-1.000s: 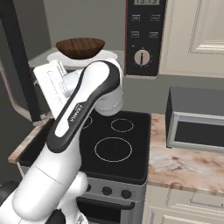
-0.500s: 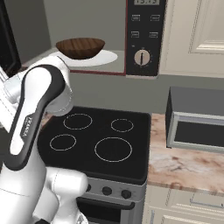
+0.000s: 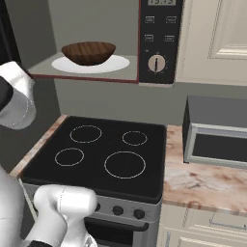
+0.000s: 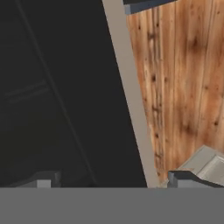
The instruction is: Open the microwave door.
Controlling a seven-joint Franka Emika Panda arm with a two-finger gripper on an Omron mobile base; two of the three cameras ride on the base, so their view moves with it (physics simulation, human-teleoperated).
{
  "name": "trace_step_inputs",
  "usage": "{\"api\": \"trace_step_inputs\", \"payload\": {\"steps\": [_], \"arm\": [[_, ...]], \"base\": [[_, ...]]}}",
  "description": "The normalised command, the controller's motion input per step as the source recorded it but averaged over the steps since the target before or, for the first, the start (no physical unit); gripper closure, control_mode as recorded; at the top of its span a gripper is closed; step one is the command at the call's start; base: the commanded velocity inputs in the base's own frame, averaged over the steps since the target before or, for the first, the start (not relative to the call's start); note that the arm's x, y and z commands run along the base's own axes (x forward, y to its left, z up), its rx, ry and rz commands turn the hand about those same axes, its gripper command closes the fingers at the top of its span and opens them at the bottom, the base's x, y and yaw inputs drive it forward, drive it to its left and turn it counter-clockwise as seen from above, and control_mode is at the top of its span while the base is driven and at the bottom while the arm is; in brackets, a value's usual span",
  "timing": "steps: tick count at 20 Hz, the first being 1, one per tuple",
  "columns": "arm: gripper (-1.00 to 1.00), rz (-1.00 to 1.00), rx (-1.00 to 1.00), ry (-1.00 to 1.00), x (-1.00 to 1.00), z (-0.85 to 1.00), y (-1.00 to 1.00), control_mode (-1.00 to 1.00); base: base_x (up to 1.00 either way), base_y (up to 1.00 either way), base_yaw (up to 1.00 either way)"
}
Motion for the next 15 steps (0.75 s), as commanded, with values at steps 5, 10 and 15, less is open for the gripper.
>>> {"api": "trace_step_inputs", "payload": {"steps": [5, 10, 15], "arm": [[-1.0, -0.19, 0.01, -0.1, 0.05, 0.0, 1.0, -1.0], [-1.0, -0.09, 0.01, -0.03, 0.0, 0.0, 0.54, -1.0], [-1.0, 0.0, 0.0, 0.0, 0.0, 0.0, 0.0, -1.0]], "base": [[0.0, 0.0, 0.0], [0.0, 0.0, 0.0], [0.0, 0.0, 0.0]]}}
